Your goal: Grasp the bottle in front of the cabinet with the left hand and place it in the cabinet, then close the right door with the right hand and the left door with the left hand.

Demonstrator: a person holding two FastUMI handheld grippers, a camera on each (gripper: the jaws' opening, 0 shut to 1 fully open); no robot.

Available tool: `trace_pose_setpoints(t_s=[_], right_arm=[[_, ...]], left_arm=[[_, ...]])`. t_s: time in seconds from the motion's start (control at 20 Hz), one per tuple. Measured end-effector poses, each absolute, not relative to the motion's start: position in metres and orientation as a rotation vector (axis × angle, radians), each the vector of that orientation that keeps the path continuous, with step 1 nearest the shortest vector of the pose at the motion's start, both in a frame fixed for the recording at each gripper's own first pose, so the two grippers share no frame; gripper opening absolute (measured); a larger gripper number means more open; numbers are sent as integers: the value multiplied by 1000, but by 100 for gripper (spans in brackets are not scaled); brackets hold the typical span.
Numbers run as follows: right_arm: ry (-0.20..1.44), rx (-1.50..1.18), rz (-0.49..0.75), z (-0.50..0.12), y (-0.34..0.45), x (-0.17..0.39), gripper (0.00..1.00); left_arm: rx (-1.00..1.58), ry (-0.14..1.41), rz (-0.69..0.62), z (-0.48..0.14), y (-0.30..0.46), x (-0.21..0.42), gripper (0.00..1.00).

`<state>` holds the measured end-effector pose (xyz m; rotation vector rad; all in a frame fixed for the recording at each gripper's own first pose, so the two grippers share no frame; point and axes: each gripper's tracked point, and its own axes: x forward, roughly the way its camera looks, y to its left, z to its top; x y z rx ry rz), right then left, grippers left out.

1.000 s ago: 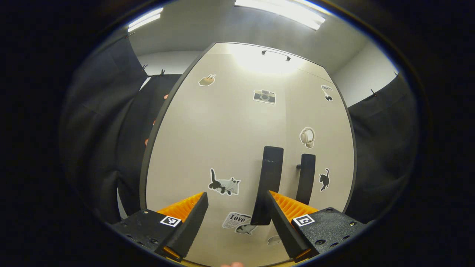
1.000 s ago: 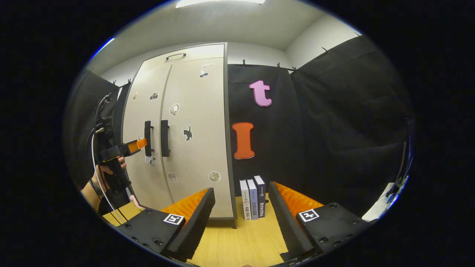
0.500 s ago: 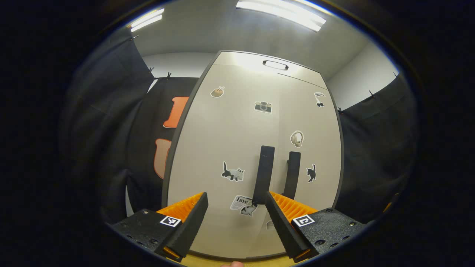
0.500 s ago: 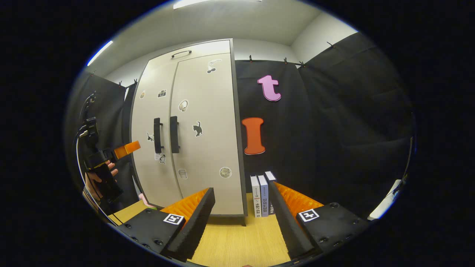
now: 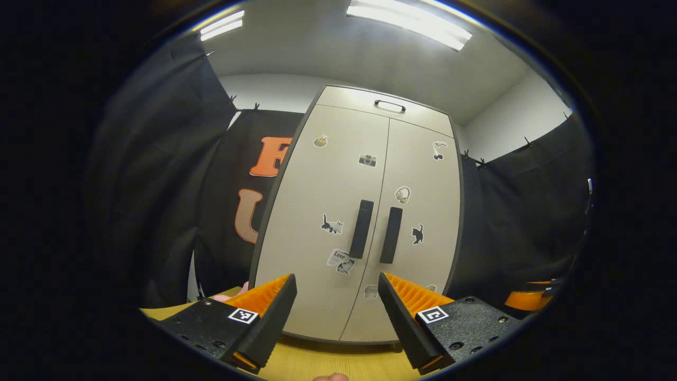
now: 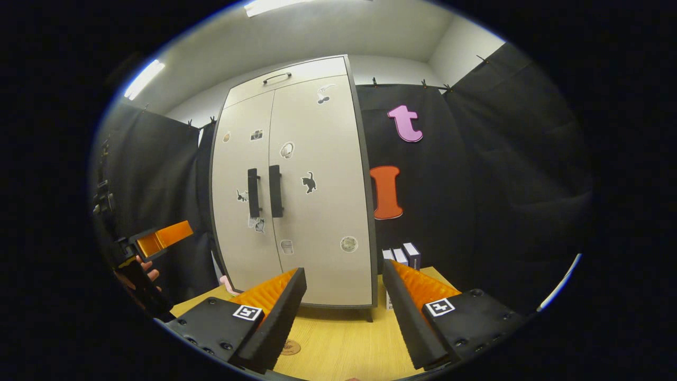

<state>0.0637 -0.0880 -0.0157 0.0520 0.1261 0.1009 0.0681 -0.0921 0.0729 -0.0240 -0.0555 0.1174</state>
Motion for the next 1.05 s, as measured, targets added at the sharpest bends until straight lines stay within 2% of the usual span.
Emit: trace_pose_setpoints(t_s=[0.25, 1.05], right_arm=[[133, 52, 114, -23, -82, 53, 96], [107, 95, 52, -19, -103, 39, 96]], left_arm=[[52, -58, 164, 70, -95, 47, 94], [31, -40, 64, 69, -136, 55, 94]])
